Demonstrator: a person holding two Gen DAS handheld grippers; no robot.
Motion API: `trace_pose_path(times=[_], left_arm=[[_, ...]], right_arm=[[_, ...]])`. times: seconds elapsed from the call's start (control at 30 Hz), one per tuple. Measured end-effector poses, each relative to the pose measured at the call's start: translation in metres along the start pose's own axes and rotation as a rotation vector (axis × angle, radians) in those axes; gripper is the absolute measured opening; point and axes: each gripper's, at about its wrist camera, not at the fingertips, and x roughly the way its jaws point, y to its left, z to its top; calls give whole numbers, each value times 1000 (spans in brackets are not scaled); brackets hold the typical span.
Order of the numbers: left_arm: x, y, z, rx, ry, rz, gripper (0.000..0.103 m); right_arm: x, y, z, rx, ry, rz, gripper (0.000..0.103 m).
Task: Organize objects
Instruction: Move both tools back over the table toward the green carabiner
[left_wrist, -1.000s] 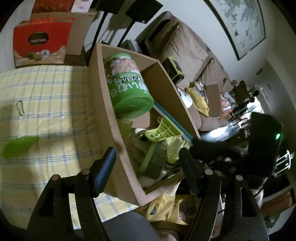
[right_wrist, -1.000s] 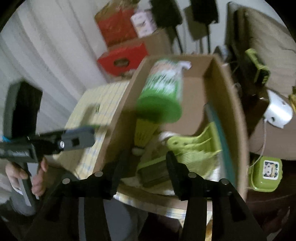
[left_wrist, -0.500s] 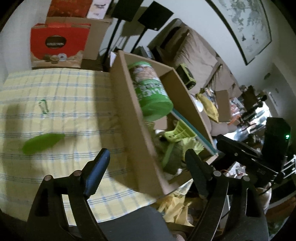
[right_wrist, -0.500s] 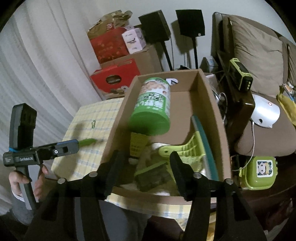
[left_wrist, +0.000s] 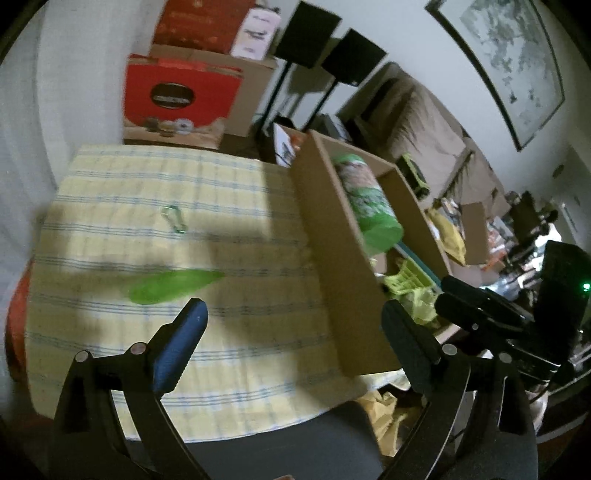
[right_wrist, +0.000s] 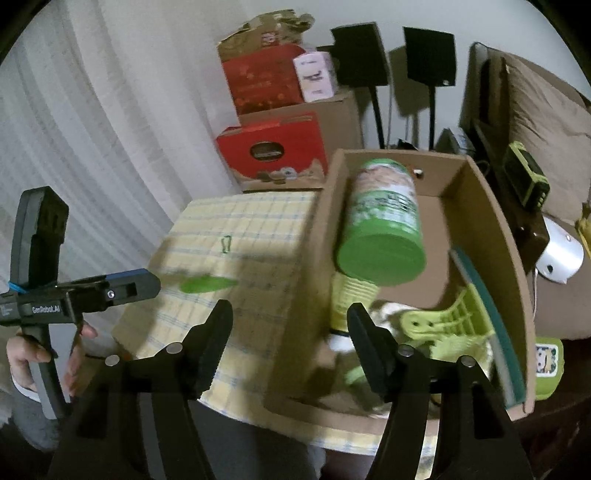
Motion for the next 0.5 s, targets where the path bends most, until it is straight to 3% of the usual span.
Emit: trace_pose_path(times=[0.5], left_arm=[[-2, 85, -7, -67, -19, 116, 95]], right_arm=[[55, 68, 16, -60, 23, 22, 70]])
